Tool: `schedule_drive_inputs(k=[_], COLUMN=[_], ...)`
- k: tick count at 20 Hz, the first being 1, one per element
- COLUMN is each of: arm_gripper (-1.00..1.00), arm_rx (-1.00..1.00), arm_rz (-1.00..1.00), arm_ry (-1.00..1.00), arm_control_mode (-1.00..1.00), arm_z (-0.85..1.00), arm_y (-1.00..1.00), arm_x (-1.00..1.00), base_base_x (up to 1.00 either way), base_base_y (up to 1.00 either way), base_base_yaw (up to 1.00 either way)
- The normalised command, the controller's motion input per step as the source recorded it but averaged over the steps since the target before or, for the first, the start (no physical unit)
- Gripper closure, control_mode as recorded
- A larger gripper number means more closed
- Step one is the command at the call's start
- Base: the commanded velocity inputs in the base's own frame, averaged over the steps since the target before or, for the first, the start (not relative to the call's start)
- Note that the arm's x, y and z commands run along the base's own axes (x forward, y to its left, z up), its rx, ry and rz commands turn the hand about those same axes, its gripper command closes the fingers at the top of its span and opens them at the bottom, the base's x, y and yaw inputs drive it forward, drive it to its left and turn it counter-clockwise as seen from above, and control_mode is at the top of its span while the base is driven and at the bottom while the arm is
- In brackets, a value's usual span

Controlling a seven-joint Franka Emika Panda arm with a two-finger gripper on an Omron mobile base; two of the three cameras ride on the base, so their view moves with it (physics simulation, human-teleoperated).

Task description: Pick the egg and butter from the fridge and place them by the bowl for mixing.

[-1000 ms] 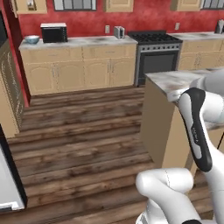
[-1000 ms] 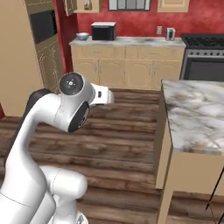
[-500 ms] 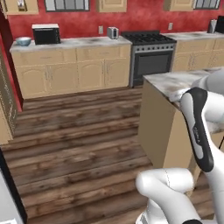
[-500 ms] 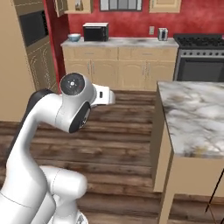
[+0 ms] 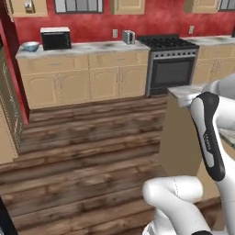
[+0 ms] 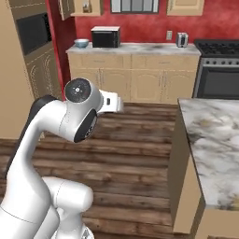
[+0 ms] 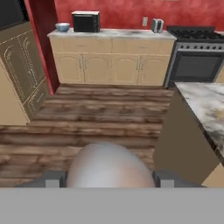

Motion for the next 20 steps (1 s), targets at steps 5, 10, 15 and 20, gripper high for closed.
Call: schedule_drive_inputs(k=[5, 10, 15, 20], arm_gripper=[1.0, 1.0, 1.0, 1.0], arm_rx=[0.0, 0.0, 0.0, 0.0], arm_rz=[0.0, 0.0, 0.0, 0.0], arm_ry=[0.0, 0.0, 0.0, 0.0], arm_control_mode=[1.0, 1.0, 1.0, 1.0], arm_z=[0.0, 0.0, 0.0, 0.0], arm_y=[0.0, 0.0, 0.0, 0.0], arm_x=[0.0, 0.0, 0.0, 0.0], base_base_x=[0.88, 0.92, 0.92, 0.93], base_base_y=[0.27, 0.25, 0.24, 0.24], base_base_yaw=[0.08, 0.06, 0.08, 0.11])
